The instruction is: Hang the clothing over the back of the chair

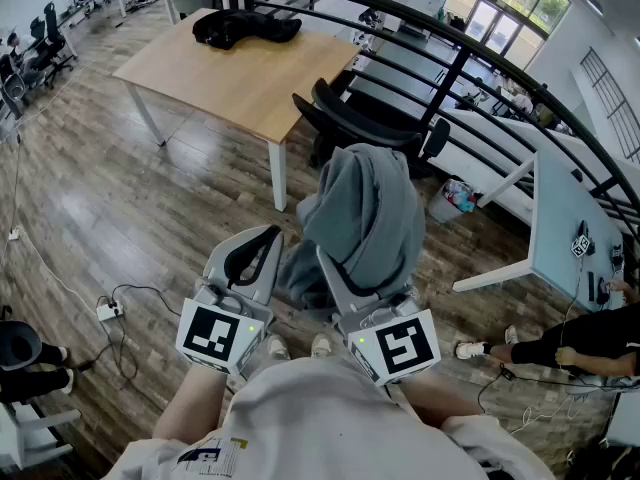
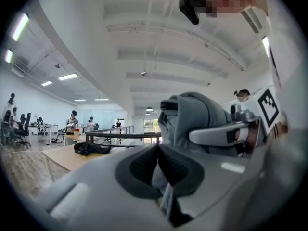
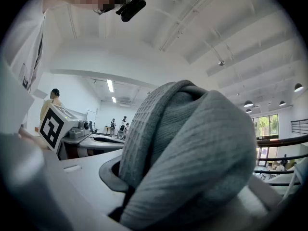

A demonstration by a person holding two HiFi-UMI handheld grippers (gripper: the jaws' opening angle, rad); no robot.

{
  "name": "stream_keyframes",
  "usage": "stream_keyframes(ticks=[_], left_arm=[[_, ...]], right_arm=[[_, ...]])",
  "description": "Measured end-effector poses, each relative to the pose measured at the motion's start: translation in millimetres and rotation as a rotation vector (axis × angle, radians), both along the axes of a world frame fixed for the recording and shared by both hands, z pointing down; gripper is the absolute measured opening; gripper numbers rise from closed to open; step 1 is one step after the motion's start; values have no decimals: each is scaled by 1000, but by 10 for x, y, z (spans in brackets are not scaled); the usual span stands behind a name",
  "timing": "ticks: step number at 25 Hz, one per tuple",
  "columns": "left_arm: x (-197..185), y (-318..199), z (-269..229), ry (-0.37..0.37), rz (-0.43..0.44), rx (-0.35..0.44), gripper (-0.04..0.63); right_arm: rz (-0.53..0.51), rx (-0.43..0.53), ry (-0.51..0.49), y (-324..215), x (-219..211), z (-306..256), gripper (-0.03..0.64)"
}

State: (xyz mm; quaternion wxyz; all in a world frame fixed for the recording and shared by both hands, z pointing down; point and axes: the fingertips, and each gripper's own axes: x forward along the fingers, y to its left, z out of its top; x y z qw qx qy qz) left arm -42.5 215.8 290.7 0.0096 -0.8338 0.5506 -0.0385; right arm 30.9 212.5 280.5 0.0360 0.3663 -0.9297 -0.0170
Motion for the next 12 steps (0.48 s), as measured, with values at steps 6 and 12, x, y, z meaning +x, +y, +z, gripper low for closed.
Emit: stream_keyframes(ticks=[6, 12], left_arm=[[1, 28, 43, 0, 1, -13, 0], [-133, 44, -12, 55, -71, 10, 0]], right_arm=[[-7, 4, -12, 12, -12, -36, 162], [-11, 8, 9, -5, -20, -10, 163]])
